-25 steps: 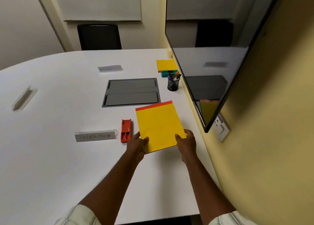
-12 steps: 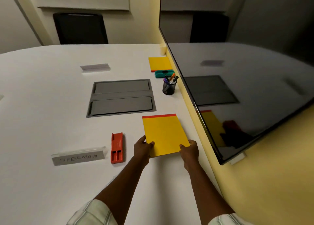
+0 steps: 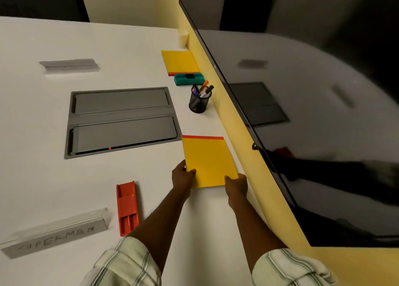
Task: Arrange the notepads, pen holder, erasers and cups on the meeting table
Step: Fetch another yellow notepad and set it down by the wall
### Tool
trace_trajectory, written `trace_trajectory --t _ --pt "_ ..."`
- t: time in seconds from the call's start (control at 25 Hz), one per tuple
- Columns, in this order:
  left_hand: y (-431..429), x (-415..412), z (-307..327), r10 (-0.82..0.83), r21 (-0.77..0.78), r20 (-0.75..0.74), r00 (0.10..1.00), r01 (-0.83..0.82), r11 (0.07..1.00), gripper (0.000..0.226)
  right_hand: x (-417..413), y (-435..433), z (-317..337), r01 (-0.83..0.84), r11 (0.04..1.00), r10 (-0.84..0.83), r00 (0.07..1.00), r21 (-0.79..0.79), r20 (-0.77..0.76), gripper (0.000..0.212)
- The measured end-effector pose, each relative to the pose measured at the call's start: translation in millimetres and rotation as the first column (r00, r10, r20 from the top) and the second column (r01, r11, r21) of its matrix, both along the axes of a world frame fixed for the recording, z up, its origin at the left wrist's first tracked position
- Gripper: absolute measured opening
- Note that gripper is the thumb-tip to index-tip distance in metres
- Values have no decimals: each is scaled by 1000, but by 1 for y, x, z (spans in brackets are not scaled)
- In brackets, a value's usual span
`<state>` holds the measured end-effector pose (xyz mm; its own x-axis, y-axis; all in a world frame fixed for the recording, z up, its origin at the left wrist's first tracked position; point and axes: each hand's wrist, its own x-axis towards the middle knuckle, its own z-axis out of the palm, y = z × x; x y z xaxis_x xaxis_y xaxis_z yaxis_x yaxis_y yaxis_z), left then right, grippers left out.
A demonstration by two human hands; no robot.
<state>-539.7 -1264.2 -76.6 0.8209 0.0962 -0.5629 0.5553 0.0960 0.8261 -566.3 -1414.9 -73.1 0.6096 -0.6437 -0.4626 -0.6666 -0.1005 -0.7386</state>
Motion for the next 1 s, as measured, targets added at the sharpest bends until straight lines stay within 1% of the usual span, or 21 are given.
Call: trace_trajectory --t 0.12,0.24,0.44,0.56,0.68,0.8,0.92,1.0 --pt "-6 13 -6 -40 89 24 999 38 995 43 12 -5 -8 18 1000 -19 1000 -12 -18 58" --pt "-10 22 -12 -101 177 7 995 99 979 43 20 -9 -14 54 998 -55 998 -22 -33 59" --pt "-16 26 -24 -217 250 -5 976 211 945 44 25 -20 -19 78 996 -80 996 -48 -42 61" --pt "-19 26 -28 -296 292 -30 955 291 911 46 25 -22 -22 82 992 -88 994 -94 -63 62" --pt "-23 24 -28 -384 348 -57 921 379 857 46 22 -17 -25 37 987 -47 997 -156 -60 65" --pt "-26 23 -25 -466 399 -121 876 473 785 60 20 -11 -27 -8 979 -6 997 -203 -72 68" --pt "-29 20 -26 -516 440 -137 846 518 733 65 18 -3 -23 -42 973 16 993 -228 -116 66" --pt "-30 17 -25 -534 450 -127 836 528 720 66 15 5 -20 -68 964 34 991 -258 -132 63"
